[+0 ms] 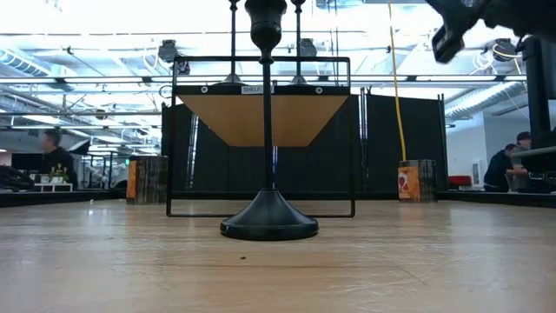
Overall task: Pick & Place candle stick holders
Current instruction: Put the black candle holder on the shelf
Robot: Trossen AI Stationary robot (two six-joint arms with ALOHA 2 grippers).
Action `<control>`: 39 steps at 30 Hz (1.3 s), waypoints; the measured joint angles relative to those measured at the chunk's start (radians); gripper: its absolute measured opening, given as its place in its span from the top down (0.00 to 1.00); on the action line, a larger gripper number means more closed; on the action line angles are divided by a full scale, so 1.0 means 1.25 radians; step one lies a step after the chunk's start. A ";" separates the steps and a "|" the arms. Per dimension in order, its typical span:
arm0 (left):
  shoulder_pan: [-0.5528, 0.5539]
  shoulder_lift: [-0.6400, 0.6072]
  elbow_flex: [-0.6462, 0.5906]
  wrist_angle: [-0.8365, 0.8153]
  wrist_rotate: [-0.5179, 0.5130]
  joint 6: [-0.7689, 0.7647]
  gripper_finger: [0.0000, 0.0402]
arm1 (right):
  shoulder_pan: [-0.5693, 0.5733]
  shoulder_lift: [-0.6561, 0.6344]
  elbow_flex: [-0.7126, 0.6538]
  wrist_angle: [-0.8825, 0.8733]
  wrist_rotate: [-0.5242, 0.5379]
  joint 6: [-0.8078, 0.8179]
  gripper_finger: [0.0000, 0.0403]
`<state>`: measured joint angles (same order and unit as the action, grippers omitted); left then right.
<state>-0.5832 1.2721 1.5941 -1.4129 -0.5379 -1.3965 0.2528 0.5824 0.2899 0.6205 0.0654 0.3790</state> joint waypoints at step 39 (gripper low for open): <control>-0.263 -0.479 -0.576 0.267 -0.158 0.175 0.87 | 0.253 0.838 0.820 -0.545 0.325 -0.121 0.61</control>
<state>-0.9125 0.6729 0.8740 -1.0797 -0.7349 -1.1781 0.5686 1.6293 1.3146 -0.0606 0.4722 0.2275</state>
